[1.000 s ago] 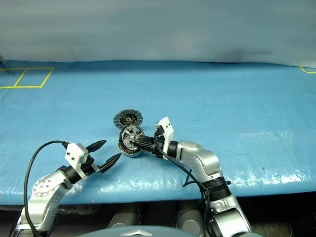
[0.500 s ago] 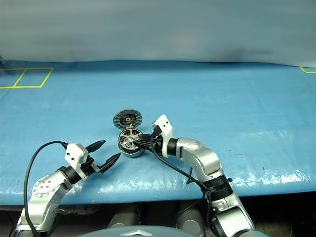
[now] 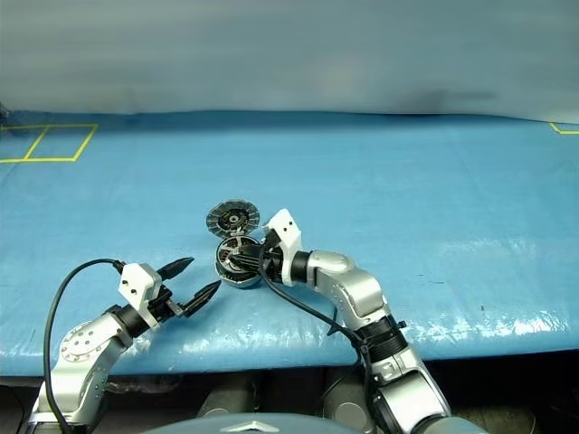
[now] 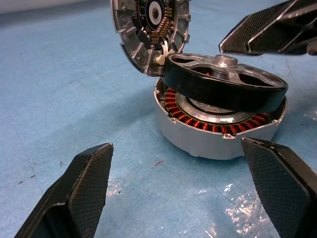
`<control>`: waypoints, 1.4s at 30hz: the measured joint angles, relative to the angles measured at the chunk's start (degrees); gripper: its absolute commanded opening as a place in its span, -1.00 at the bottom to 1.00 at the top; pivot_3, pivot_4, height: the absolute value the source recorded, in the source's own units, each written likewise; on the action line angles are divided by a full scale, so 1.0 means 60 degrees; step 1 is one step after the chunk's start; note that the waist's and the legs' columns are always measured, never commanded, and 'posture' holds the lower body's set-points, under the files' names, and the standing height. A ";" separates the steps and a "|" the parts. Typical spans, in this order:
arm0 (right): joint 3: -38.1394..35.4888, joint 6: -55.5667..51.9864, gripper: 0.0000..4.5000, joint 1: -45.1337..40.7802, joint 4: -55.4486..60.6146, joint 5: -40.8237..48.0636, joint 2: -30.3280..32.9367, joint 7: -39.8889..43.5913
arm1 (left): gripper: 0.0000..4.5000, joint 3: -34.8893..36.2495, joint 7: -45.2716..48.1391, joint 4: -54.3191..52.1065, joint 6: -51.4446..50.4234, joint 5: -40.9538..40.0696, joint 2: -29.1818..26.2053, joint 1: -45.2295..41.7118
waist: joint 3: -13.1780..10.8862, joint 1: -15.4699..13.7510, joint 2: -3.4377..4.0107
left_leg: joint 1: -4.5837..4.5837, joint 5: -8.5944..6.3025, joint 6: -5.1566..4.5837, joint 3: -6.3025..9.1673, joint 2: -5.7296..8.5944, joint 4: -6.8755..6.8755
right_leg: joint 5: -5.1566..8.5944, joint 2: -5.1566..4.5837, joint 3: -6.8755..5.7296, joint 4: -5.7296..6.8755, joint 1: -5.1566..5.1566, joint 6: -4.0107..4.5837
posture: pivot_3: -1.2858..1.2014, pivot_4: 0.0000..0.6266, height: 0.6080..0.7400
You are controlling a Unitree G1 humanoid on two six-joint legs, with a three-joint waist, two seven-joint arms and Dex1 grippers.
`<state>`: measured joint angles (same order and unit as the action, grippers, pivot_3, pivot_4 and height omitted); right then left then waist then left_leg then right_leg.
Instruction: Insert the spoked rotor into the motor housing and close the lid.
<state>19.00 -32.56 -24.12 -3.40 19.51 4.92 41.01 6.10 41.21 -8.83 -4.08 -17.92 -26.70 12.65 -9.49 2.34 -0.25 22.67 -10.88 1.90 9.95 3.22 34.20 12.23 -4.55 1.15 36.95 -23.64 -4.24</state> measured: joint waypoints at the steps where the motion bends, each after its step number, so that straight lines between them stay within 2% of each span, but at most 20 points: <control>1: 0.0147 0.0253 -0.31 -0.0069 -0.0122 -0.0245 0.0021 -0.0021 | 1.00 0.0000 -0.0005 0.0000 0.0000 0.0001 0.0000 0.0012 | 0.0001 0.0007 0.0001 | -0.0001 0.0000 0.0000 -0.0001 0.0000 0.0000 | -0.0001 0.0000 0.0000 0.0000 0.0000 0.0001 | 0.03 -0.52 1.00; 6: 0.0905 0.1508 -0.31 -0.0260 -0.0369 -0.1659 0.0384 -0.0377 | 1.00 0.0005 -0.0069 0.0000 0.0003 0.0005 0.0000 0.0124 | 0.0008 0.0023 0.0006 | -0.0011 0.0002 0.0003 -0.0007 -0.0005 0.0000 | -0.0001 0.0002 0.0001 0.0002 0.0002 0.0010 | 0.03 -0.52 1.00; 11: 0.1345 0.2065 -0.31 -0.0255 -0.0087 -0.2385 0.0765 -0.0363 | 1.00 0.0005 -0.0171 0.0000 0.0003 0.0005 0.0000 0.0218 | 0.0015 0.0001 0.0002 | -0.0014 0.0003 0.0004 -0.0007 -0.0005 0.0013 | 0.0008 0.0002 0.0002 0.0001 0.0015 0.0036 | 0.03 -0.52 1.00; 42: 0.1604 0.1036 -0.31 -0.0253 0.0922 -0.2992 0.1184 -0.0233 | 1.00 0.0004 -0.0194 0.0000 0.0003 0.0006 0.0004 0.0156 | 0.0063 -0.0027 0.0002 | -0.0016 0.0003 0.0003 -0.0006 -0.0006 0.0014 | 0.0007 0.0002 0.0002 0.0000 0.0017 0.0038 | 0.03 -0.52 1.00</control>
<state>28.63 -26.34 -25.64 2.13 1.56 12.02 39.61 6.12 40.05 -8.83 -4.06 -17.89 -26.68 13.59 -9.12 2.18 -0.24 22.57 -10.86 1.92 9.91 3.18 34.29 12.27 -4.53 1.16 36.95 -23.54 -4.01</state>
